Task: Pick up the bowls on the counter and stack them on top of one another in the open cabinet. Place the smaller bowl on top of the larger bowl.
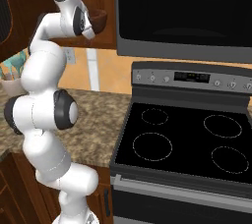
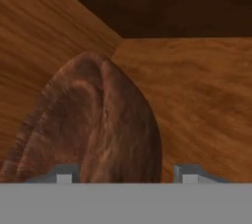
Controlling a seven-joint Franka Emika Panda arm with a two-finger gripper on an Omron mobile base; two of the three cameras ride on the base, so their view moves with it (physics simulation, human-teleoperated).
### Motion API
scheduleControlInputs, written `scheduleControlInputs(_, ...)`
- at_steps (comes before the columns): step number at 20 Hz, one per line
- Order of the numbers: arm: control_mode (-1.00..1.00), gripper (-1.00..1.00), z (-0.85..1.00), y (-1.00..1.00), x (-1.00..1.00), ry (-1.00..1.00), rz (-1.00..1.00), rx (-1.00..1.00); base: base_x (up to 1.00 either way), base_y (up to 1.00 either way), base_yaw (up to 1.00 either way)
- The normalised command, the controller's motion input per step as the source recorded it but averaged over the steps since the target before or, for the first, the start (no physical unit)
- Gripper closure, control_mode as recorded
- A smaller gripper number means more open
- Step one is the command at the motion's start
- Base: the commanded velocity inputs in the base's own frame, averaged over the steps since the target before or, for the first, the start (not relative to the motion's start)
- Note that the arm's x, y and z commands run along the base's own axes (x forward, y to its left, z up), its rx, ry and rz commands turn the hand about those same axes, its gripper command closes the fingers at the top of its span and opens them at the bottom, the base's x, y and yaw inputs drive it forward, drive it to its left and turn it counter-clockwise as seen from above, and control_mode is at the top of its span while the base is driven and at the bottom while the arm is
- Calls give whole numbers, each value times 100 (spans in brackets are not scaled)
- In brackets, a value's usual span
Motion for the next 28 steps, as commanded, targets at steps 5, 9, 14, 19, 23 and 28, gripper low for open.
scheduleControlInputs(5,-100,-100,19,0,-30,-15,0,0,0,0,0)
scheduleControlInputs(9,-100,-100,5,0,-88,-9,0,0,0,0,0)
scheduleControlInputs(14,-100,-100,-3,-10,-100,0,3,0,0,0,0)
scheduleControlInputs(19,-100,-100,-35,-29,-100,2,4,0,0,0,0)
scheduleControlInputs(23,-100,-100,-65,-39,-100,13,3,-1,0,0,0)
scheduleControlInputs(28,-100,-100,-76,-44,-100,16,2,-1,0,0,0)
